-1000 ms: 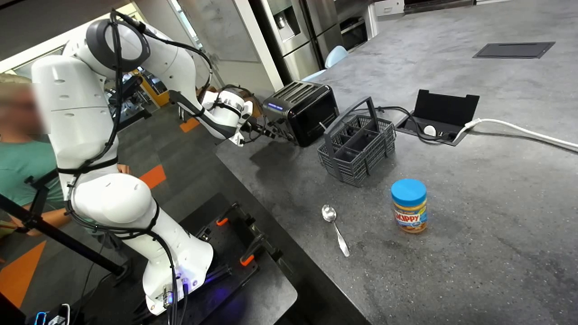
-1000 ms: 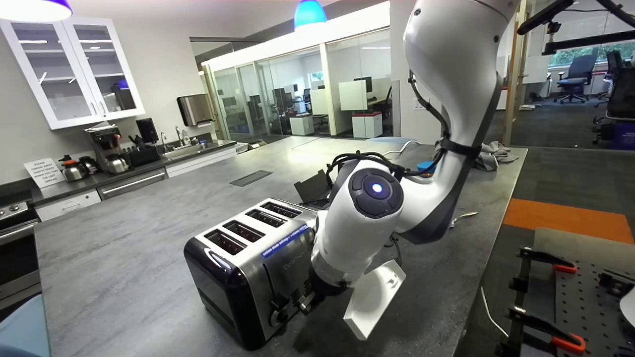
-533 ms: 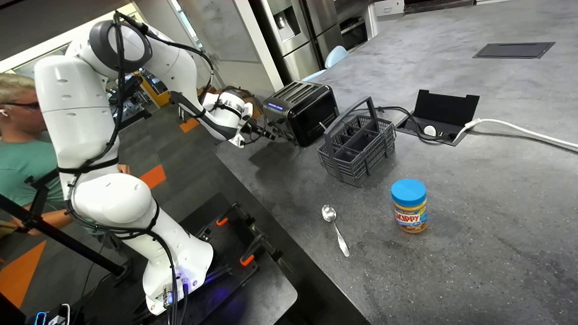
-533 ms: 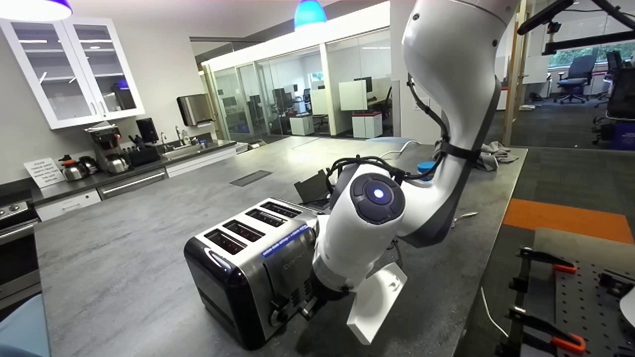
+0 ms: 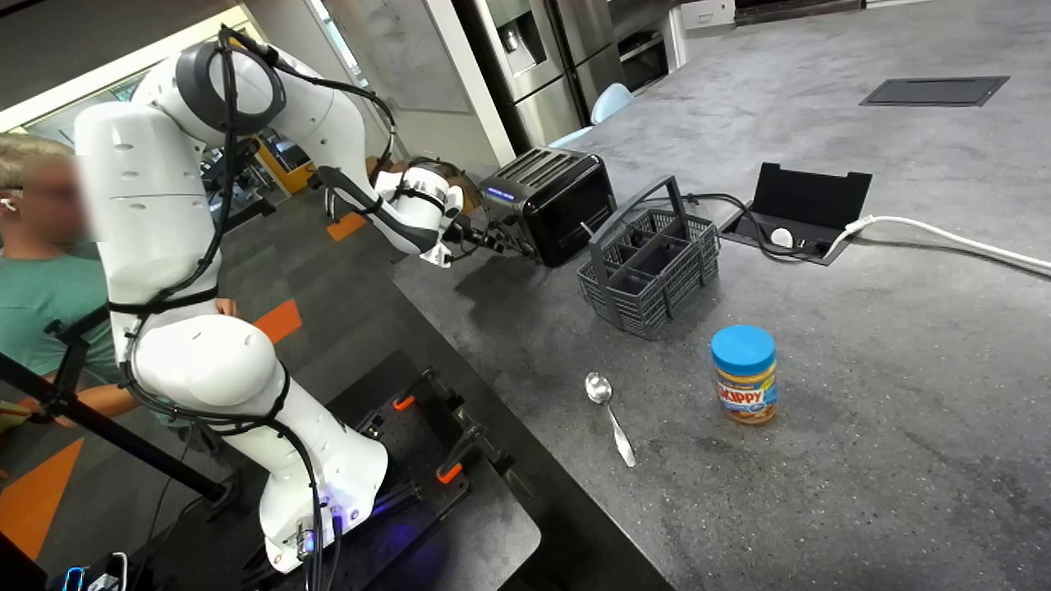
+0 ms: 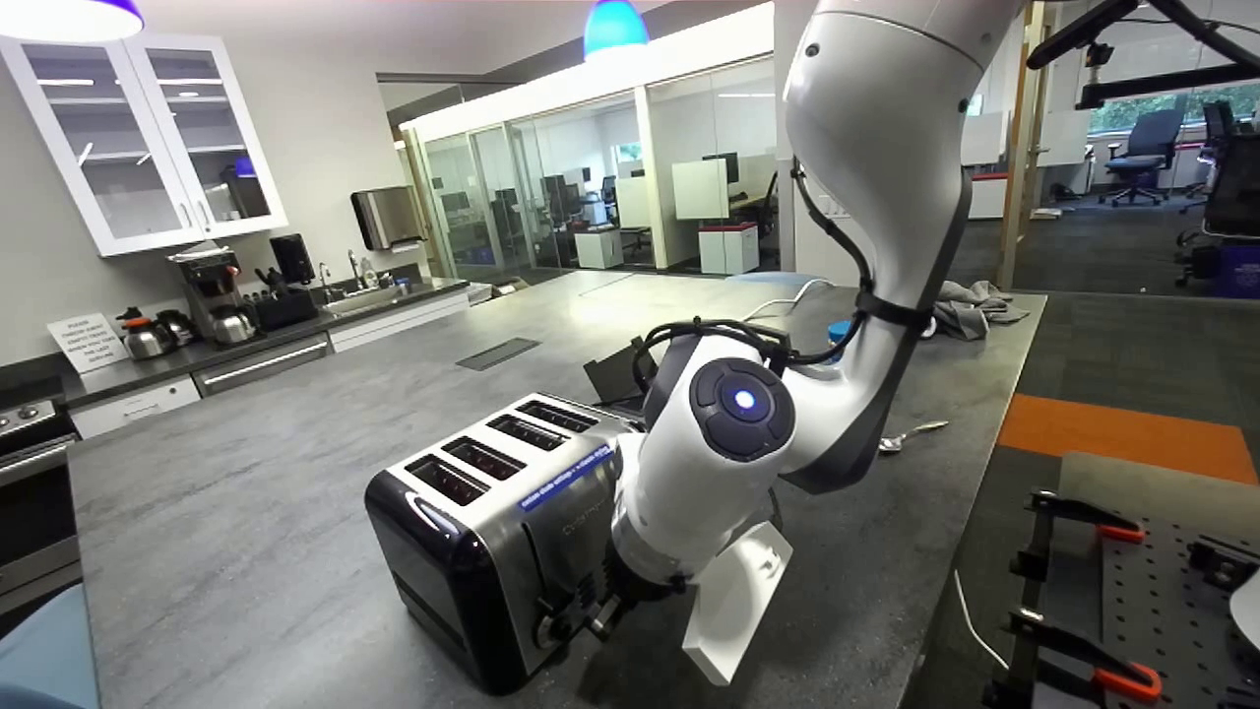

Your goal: Push the toaster lever up

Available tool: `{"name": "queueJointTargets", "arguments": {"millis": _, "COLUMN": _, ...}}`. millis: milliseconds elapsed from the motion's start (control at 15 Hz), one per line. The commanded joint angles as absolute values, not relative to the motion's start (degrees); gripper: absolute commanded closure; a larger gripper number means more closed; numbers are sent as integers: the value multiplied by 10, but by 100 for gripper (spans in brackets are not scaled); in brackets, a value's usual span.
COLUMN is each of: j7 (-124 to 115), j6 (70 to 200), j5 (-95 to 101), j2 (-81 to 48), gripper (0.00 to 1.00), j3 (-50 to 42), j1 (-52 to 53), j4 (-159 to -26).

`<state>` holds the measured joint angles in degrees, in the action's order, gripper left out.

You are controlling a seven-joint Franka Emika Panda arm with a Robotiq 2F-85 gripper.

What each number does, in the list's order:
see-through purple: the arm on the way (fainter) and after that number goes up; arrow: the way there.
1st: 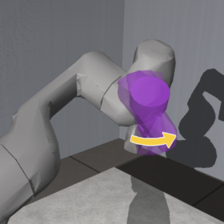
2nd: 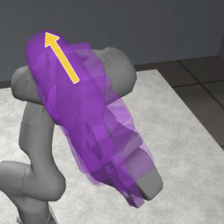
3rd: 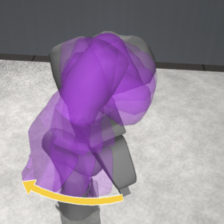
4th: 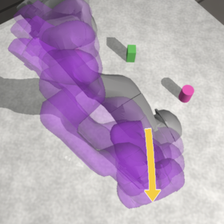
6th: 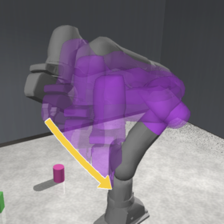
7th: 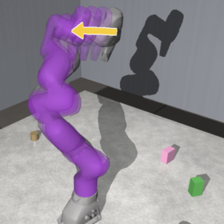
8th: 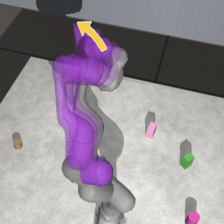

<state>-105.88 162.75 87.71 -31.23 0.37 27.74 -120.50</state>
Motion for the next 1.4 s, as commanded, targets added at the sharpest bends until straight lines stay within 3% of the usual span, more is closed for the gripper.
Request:
{"name": "queueJointTargets", "arguments": {"millis": 0, "j7": -1060, "j6": 1639, "j5": 896, "j2": -332, "gripper": 100, "j3": 0, "j1": 275, "j4": -1181}}
{"name": "queueJointTargets", "arguments": {"millis": 1333, "j7": -1120, "j6": 1622, "j5": 964, "j2": -360, "gripper": 100, "j3": -4, "j1": 275, "j4": -1140}}
